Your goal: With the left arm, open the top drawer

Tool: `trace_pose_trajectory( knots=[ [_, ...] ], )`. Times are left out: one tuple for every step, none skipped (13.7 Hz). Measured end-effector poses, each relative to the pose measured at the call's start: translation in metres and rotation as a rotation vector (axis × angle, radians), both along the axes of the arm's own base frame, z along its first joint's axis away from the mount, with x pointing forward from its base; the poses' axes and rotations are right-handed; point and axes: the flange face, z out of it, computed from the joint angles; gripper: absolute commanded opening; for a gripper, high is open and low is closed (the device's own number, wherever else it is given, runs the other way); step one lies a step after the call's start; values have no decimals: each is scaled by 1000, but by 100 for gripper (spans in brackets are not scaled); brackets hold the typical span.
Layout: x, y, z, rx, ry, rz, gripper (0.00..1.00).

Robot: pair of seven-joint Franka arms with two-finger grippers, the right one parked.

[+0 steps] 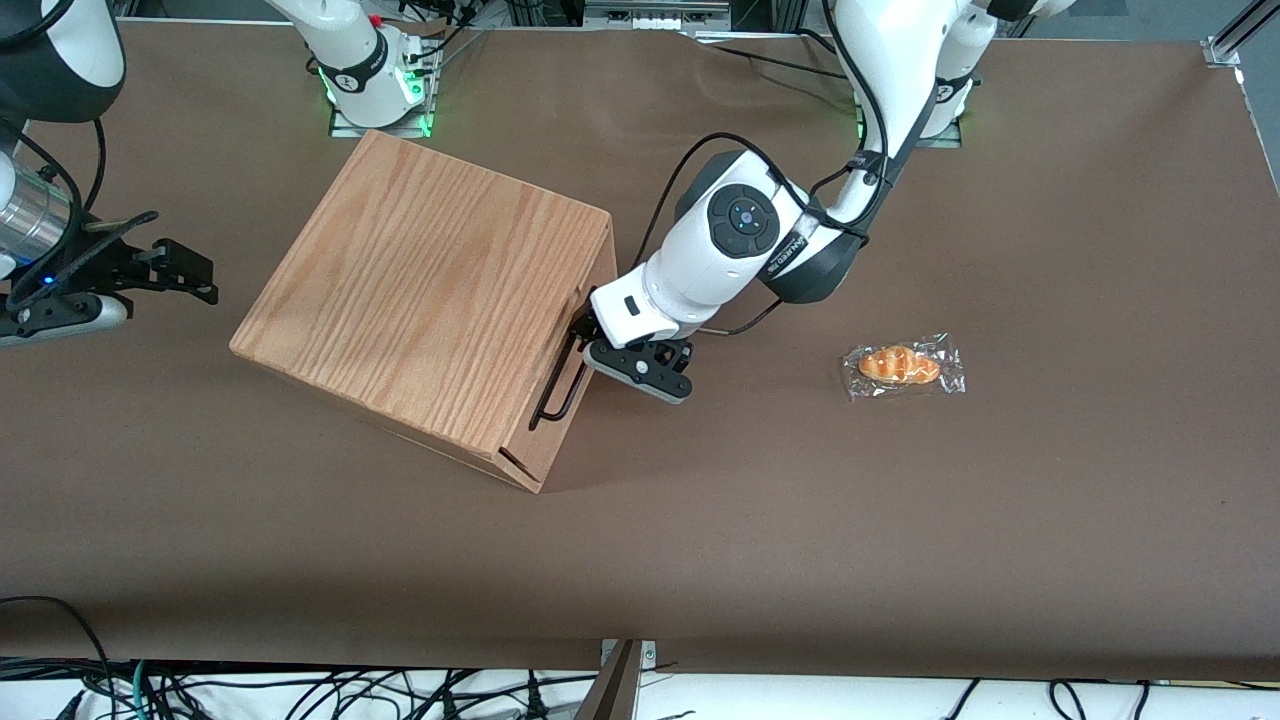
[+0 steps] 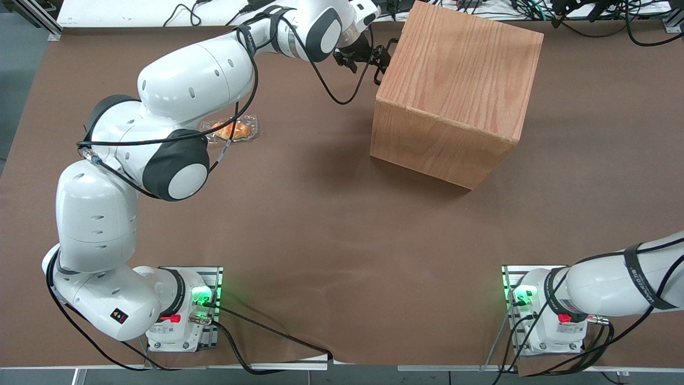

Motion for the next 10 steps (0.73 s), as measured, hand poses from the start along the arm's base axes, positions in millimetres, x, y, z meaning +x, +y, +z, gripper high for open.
trace_pose_trajectory(
  knots=[
    [1, 1, -1, 1, 0, 1, 100],
    [1, 1, -1, 1, 1, 1, 100],
    [2, 2, -2, 2, 1, 3, 100],
    [4, 4, -2, 2, 1, 7, 100],
    [6, 8, -2, 3, 1, 13, 100],
    [10, 12, -2, 4, 1, 20, 100],
    [13, 17, -3, 4, 1, 26, 100],
    [16, 21, -3, 5, 2, 32, 100],
    [19, 24, -3, 6, 4, 38, 100],
    [22, 28, -3, 7, 6, 44, 100]
  ],
)
